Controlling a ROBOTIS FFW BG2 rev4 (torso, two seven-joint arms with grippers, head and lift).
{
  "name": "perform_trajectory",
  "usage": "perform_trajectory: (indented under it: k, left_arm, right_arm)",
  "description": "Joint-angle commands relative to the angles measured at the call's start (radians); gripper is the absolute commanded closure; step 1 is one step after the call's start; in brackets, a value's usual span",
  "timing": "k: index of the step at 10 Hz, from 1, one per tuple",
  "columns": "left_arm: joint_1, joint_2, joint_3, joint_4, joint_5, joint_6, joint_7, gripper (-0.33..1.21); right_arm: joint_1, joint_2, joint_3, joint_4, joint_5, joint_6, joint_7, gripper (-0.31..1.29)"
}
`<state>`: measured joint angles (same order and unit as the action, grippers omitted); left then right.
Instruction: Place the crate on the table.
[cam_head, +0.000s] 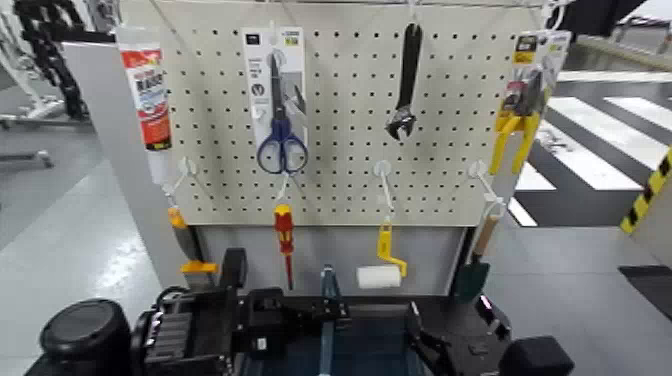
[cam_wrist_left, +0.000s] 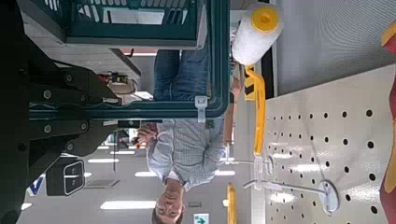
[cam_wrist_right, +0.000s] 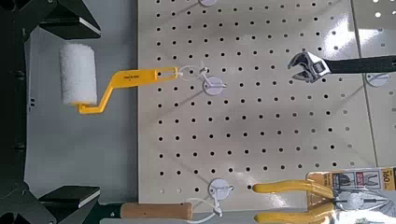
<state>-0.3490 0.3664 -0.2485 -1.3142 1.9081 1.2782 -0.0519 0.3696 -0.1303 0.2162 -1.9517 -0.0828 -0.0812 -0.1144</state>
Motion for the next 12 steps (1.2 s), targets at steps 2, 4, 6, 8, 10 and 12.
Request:
perform_trajectory:
  k: [2,4,6,8,10,12]
  left_arm:
    - [-0.027,-0.010,-0.022,0.038,-0.087,-0.019,-0.092,1.15]
    - [-0.039,-0.010,-0.041,0.062,-0.123,-0.028,-0.143,1.15]
    - [-0.041,-0.015,-0.051,0.079,-0.156,-0.039,-0.186,1.15]
    - [-0.041,-0.017,-0.055,0.093,-0.176,-0.045,-0.210,1.15]
    - [-0.041,-0.017,-0.060,0.107,-0.195,-0.051,-0.238,1.15]
    - [-0.041,-0.018,-0.061,0.112,-0.205,-0.056,-0.256,1.15]
  right_arm:
    - [-0.001,0.000,-0.001,0.005,-0.005,-0.006,0.004,0.12]
    - [-0.003,0.000,-0.001,0.008,-0.008,-0.009,0.007,0.12]
    - [-0.003,0.000,-0.003,0.011,-0.011,-0.012,0.007,0.12]
    - [-0.003,0.000,-0.003,0.011,-0.012,-0.014,0.009,0.12]
    - [-0.003,0.000,-0.003,0.013,-0.012,-0.015,0.009,0.12]
    - [-0.003,0.000,-0.003,0.013,-0.014,-0.015,0.010,0.12]
